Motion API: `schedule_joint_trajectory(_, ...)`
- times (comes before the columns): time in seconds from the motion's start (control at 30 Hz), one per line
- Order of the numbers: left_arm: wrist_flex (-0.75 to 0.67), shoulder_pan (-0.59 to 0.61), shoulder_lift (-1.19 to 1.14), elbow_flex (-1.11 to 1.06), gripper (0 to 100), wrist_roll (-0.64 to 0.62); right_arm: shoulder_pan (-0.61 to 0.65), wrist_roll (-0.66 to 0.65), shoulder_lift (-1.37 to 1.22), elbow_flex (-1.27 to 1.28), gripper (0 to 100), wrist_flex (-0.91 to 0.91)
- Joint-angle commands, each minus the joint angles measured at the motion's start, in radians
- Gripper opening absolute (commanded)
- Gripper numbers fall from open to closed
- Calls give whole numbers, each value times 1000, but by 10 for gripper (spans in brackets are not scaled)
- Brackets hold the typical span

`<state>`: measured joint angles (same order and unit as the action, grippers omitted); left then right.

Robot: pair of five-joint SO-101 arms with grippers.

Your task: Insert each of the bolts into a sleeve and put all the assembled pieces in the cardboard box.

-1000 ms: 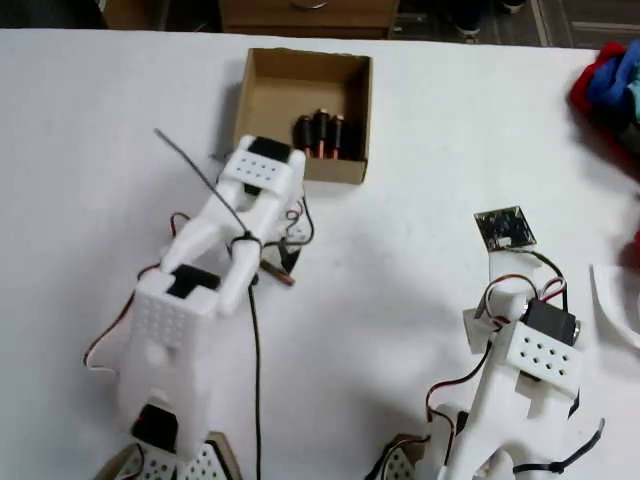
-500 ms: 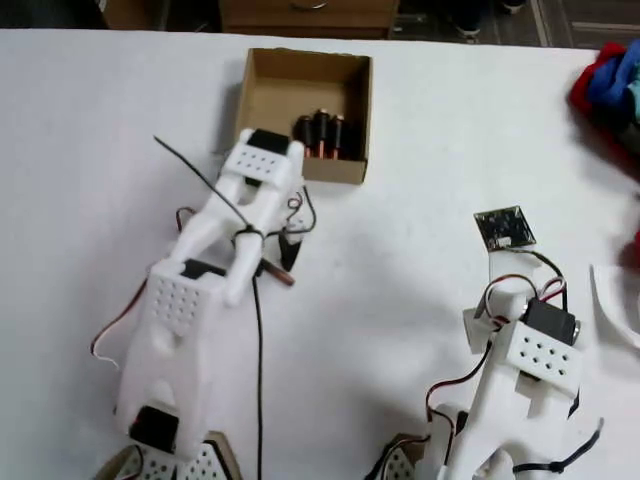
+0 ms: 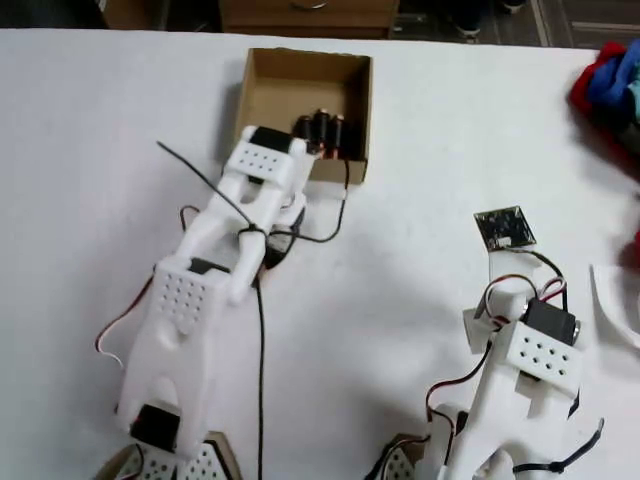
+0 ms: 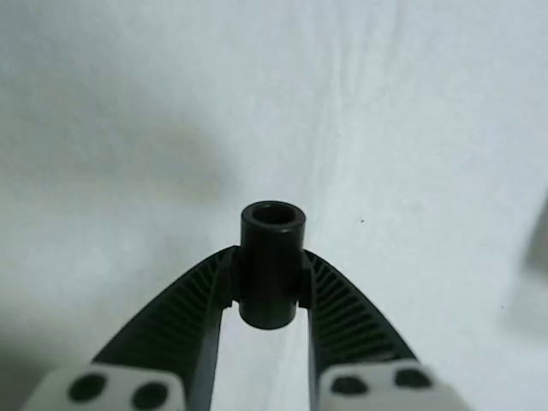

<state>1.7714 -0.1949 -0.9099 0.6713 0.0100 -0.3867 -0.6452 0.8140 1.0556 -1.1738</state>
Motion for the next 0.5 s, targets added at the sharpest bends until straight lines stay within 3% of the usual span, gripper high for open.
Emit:
schedule_joint_trajectory(0.0, 9, 37, 5, 19, 66, 6, -1, 2, 30, -12, 22, 10)
schedule_joint_trajectory(0.1, 11, 32, 9, 19, 155, -34, -1, 2, 30, -12, 22, 10)
schedule_joint_trajectory(0.2, 6, 38, 11, 42, 161, -115, -1, 2, 27, -12, 22, 10)
schedule_joint_trajectory(0.47, -20, 32, -2, 186, 161, -118, 1, 0, 30, -14, 22, 12)
